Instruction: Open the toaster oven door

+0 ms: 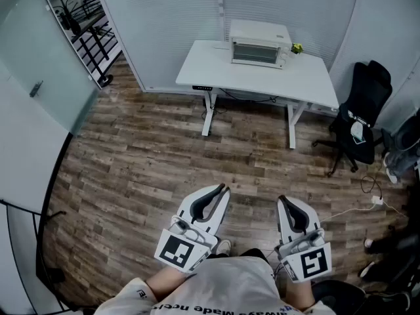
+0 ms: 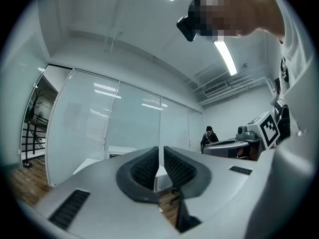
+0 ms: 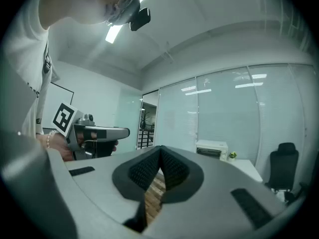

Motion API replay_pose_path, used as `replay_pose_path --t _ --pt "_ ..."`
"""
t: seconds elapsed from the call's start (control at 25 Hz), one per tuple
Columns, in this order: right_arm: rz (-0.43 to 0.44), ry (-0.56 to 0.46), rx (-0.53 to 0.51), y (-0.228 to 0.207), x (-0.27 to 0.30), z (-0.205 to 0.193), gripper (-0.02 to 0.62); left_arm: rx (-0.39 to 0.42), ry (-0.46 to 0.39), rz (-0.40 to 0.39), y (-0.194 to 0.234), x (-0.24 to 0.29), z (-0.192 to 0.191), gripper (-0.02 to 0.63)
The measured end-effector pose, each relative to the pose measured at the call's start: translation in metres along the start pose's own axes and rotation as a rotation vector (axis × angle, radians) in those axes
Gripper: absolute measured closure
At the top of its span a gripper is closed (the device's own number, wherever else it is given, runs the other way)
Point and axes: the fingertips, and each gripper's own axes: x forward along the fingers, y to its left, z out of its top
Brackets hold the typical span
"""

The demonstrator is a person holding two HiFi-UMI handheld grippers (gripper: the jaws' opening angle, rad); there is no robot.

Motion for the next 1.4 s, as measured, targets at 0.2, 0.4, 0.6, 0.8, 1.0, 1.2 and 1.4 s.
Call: replay_pose_path --t 0.2,0.4,0.6,0.8,1.0,1.2,1.4 --pt "0.009 -0.017 0.03 0.007 0.029 0.001 0.588 -0.019 -0.004 0.022 0.033 0.0 -0.001 0.558" --pt "0.016 -0.035 0.09 -0.015 0.05 -0.006 0.588 -0.004 -0.01 0.029 0.047 0.023 -0.003 0.558" --pt "0.025 -0.048 0.081 -0.044 0.073 -0.007 0.588 -0.008 -0.013 0.032 0.058 0.059 -0.008 0.558" --pt "0.003 -0.106 0.082 -0.096 0.087 0.002 0.588 0.018 -0.03 0.018 0.061 0.11 -0.004 0.558" --pt "0.003 -0.093 0.083 -0.156 0.108 0.0 0.588 0.023 -0.042 0.01 0.065 0.176 -0.003 0.558" --pt "0.03 -0.102 0.081 -0.208 0.13 0.005 0.588 0.04 -0.031 -0.004 0.067 0.238 -0.005 0.558" --pt "0.026 -0.098 0.088 -0.258 0.145 0.0 0.588 0.046 -0.022 -0.006 0.069 0.288 -0.01 0.558"
